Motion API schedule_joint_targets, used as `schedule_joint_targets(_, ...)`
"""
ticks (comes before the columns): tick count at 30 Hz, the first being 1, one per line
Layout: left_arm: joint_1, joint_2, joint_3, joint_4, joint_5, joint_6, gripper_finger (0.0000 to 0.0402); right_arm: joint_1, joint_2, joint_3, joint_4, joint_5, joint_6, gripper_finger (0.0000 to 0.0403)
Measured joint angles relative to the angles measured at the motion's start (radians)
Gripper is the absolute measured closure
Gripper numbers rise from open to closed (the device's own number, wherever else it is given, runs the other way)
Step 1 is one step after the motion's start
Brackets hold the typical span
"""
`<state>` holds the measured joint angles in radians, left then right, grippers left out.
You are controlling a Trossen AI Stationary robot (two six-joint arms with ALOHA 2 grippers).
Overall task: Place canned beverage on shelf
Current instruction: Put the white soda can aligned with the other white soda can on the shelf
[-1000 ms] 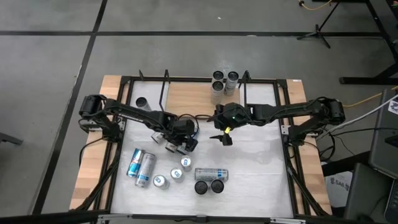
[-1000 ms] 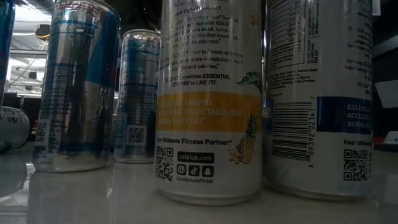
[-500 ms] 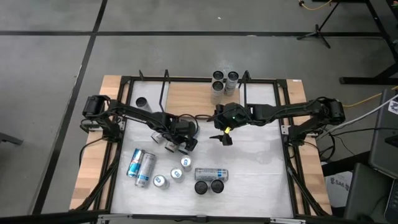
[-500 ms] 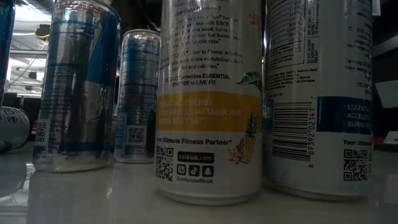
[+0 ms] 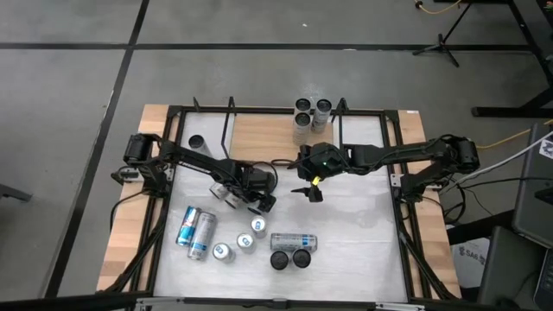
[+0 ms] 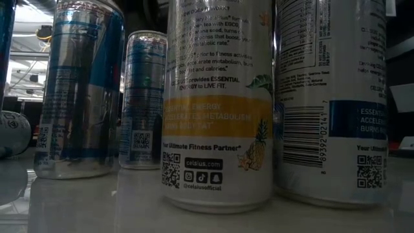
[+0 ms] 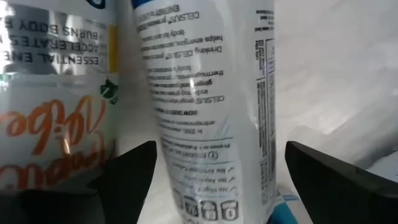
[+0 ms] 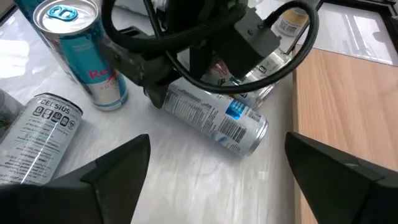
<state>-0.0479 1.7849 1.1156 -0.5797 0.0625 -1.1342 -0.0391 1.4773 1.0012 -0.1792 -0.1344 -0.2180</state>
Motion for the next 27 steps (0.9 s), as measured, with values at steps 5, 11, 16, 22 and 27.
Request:
schedule_joint_targets(5,0.0,0.014,-0.001,0.016,0.0,0.019,0.007,0.0,0.0,0.0,0.003,0.0,0.0,0.004)
schedule_joint_targets(11,0.012,0.019,0.0,0.012,0.028,0.019,0.0124,0.0,0.0,0.0,0.002,0.0,0.0,0.004)
schedule_joint_targets(16,0.046,0.016,0.0,0.015,0.088,0.021,0.0168,0.0,0.0,0.0,-0.004,0.0,0.0,0.004)
schedule_joint_targets(22,0.099,0.014,0.0,0.031,0.212,0.022,0.0174,0.0,0.0,0.0,-0.006,0.0,-0.027,0.004)
schedule_joint_targets(27,0.137,0.012,0.0,0.086,0.328,0.021,0.0174,0.0,0.0,0.0,-0.01,0.0,-0.089,0.004)
